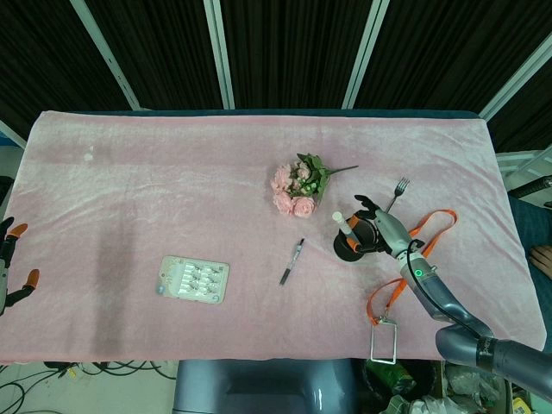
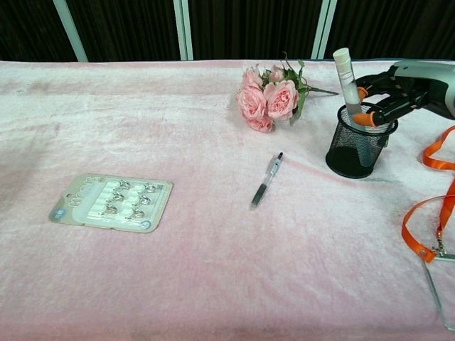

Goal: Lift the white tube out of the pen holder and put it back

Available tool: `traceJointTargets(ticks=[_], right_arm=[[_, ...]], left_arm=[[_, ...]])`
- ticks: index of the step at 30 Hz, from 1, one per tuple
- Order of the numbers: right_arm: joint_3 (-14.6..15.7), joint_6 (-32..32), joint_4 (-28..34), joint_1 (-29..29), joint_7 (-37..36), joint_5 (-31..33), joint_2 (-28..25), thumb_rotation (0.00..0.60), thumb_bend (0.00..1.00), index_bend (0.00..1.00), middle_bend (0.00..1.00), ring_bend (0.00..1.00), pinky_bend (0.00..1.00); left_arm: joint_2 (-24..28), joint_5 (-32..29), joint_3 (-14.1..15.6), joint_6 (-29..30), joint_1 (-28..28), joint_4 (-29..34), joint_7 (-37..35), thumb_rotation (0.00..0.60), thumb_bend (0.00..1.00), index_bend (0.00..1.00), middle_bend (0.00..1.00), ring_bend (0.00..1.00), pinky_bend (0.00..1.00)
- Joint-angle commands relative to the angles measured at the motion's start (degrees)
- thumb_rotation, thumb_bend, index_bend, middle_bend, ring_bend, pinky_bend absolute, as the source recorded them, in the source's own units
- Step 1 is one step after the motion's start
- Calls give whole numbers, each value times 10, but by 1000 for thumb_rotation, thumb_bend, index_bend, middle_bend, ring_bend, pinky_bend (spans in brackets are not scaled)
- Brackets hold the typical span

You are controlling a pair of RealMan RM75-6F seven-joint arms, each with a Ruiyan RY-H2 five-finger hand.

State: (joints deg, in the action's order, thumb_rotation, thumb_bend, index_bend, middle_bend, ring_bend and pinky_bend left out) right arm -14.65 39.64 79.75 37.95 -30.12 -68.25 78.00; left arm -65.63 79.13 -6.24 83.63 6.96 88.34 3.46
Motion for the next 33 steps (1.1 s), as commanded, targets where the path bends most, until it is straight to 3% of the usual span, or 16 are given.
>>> traceJointTargets(ticks=[1, 20, 33], right_arm=[[2, -3, -5, 0, -6, -3, 1, 600, 353, 681, 52, 73, 174], [13, -22, -8, 5, -42, -39, -14, 600, 368, 494, 37, 51, 174], [18, -25, -3, 9, -57, -53, -28, 600, 381, 424, 23, 39, 171]], left_arm=[[0, -1, 0, -1, 0, 0, 0, 600, 354, 112, 24, 0, 43], [1, -8, -1, -3, 0, 5, 9, 600, 355, 111, 22, 0, 47], [2, -14, -2, -3, -1, 10, 19, 600, 354, 111, 19, 0, 47]])
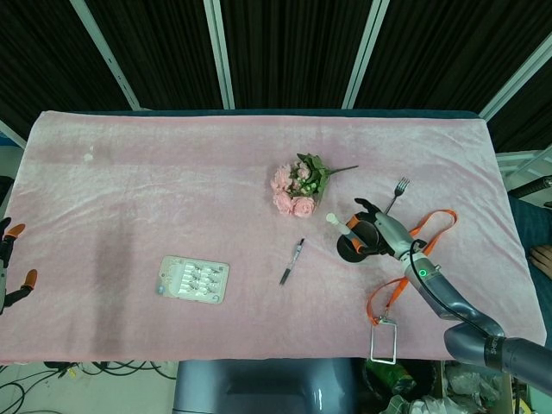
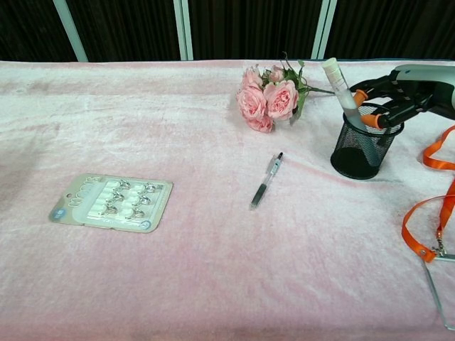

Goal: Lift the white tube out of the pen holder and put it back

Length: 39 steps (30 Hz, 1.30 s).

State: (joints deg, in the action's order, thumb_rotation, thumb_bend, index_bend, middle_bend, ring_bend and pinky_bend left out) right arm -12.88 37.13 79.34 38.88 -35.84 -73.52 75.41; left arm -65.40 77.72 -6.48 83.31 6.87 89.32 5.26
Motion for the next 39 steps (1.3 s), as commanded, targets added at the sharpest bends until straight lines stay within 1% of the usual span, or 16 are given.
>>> traceJointTargets(ticks=[1, 6, 10, 12, 15, 18, 19, 22, 25, 28, 30, 33, 39], right_arm=[[1, 0, 3, 0, -1, 0, -4, 600, 381, 419, 22, 38, 171], [0, 2, 10, 0, -5, 0, -14, 600, 381, 411, 21, 32, 171], [-8, 16, 27, -5, -19, -6, -31, 600, 381, 391, 20, 29, 171], [-14, 34, 39, -12, -30, -13, -43, 600, 381, 361, 20, 29, 171], [-20, 71, 58, -26, -38, -28, -58, 600, 381, 289, 20, 30, 171], [-23, 139, 76, -51, -19, -52, -74, 600, 374, 246, 20, 32, 171], [-24, 182, 87, -68, 2, -65, -82, 600, 367, 242, 20, 33, 171], [-19, 261, 119, -105, 55, -82, -100, 600, 352, 236, 20, 35, 171], [0, 313, 165, -144, 111, -95, -130, 600, 350, 226, 20, 35, 171], [22, 361, 184, -179, 165, -114, -142, 600, 349, 219, 20, 34, 171], [41, 404, 182, -208, 209, -131, -137, 600, 341, 211, 18, 34, 171], [67, 451, 158, -245, 276, -148, -119, 600, 316, 184, 16, 31, 171], [102, 483, 117, -288, 375, -151, -99, 600, 283, 150, 16, 28, 171]], left_arm=[[0, 0, 0, 0, 0, 1, 1, 600, 354, 110, 20, 0, 47], [1, -2, 0, -1, 0, 3, 4, 600, 355, 111, 19, 0, 47], [1, 0, 0, 1, -1, 4, 4, 600, 355, 111, 19, 0, 47], [1, -1, 0, 1, -1, 4, 5, 600, 354, 111, 19, 0, 47], [2, -1, 0, 1, -1, 4, 5, 600, 355, 111, 19, 0, 47], [3, -2, 1, -1, -1, 5, 6, 600, 355, 110, 19, 0, 47], [3, -2, 1, -1, -1, 6, 7, 600, 355, 110, 19, 0, 47], [4, -2, 3, -3, -1, 8, 7, 600, 355, 110, 19, 0, 47], [5, -1, 3, -2, -1, 9, 7, 600, 355, 110, 19, 0, 47], [6, 0, 4, -1, -2, 11, 7, 600, 355, 110, 19, 0, 47], [8, 1, 4, 0, -3, 13, 6, 600, 355, 109, 20, 0, 47], [11, 3, 5, 4, -6, 16, 3, 600, 355, 104, 20, 0, 47], [15, 14, 8, 13, -10, 20, -5, 600, 354, 99, 21, 0, 47]])
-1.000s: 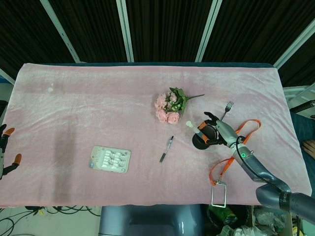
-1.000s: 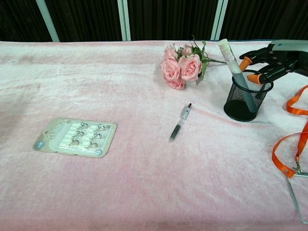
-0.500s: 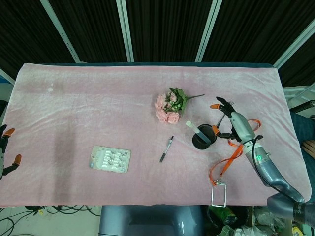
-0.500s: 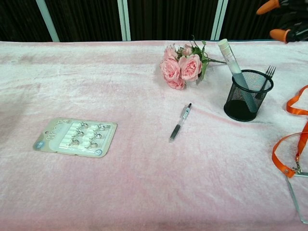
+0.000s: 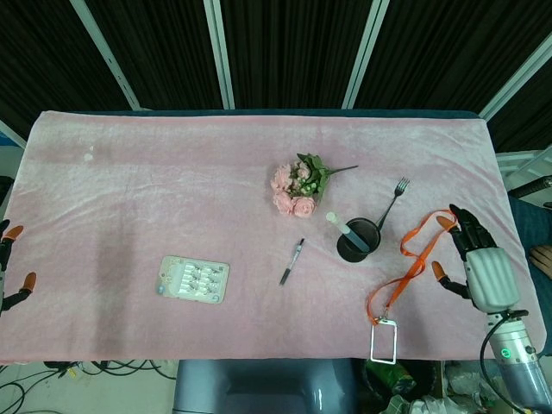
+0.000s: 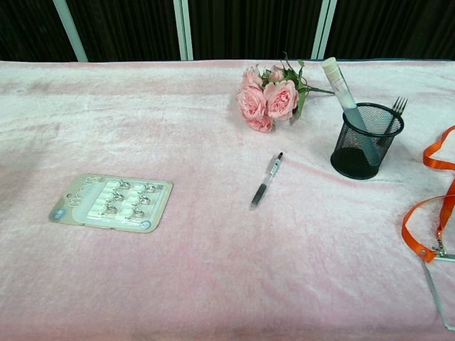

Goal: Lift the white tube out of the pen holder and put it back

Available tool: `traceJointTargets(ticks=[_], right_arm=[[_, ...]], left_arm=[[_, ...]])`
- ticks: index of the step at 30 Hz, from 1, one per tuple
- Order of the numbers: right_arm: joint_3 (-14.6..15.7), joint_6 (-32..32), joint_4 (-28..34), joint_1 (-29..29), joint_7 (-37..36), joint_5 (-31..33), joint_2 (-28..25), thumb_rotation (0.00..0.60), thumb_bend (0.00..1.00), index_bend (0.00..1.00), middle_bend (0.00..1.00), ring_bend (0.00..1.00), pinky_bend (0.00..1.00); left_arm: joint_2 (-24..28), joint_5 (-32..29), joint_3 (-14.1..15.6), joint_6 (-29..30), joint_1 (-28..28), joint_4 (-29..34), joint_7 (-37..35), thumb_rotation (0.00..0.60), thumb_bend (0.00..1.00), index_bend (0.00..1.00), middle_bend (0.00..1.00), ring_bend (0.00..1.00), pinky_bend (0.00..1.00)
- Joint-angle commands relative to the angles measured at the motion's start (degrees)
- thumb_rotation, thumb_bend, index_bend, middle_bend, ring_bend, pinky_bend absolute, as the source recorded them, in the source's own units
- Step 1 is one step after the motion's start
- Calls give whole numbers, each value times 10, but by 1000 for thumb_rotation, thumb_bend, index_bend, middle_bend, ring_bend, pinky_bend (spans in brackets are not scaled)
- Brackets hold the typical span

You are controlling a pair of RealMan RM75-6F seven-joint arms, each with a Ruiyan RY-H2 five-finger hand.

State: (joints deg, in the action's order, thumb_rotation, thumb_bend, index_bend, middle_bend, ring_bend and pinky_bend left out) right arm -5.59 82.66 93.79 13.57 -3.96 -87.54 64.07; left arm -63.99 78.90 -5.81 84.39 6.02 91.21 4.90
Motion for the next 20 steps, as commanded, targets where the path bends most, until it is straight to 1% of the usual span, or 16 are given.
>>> traceJointTargets(ticks=[1, 5, 8, 13, 16, 20], right_arm=[[32, 35, -34, -41, 67, -12, 19, 600, 283, 149, 16, 28, 171], [31, 63, -59, -58, 95, -11, 42, 600, 282, 136, 15, 28, 171], [29, 71, -77, -66, 114, -7, 55, 600, 274, 112, 5, 21, 171], [32, 54, -81, -67, 133, 3, 53, 600, 262, 66, 0, 15, 170], [27, 50, -77, -67, 128, 10, 52, 600, 262, 61, 0, 15, 170], [24, 40, -76, -67, 144, 22, 52, 600, 263, 58, 0, 15, 170]], left_arm=[[1, 3, 2, 2, -2, 2, 0, 600, 354, 99, 21, 0, 47], [3, -2, 5, 0, -5, 8, 6, 600, 354, 97, 21, 0, 47], [5, -6, 5, 1, -8, 15, 9, 600, 355, 85, 21, 0, 46], [2, -1, 4, 13, -10, 15, 18, 600, 355, 73, 20, 0, 46], [2, 4, 5, 13, -10, 15, 11, 600, 355, 70, 17, 0, 46], [2, 11, 4, 17, -10, 10, 1, 600, 354, 62, 16, 0, 45]])
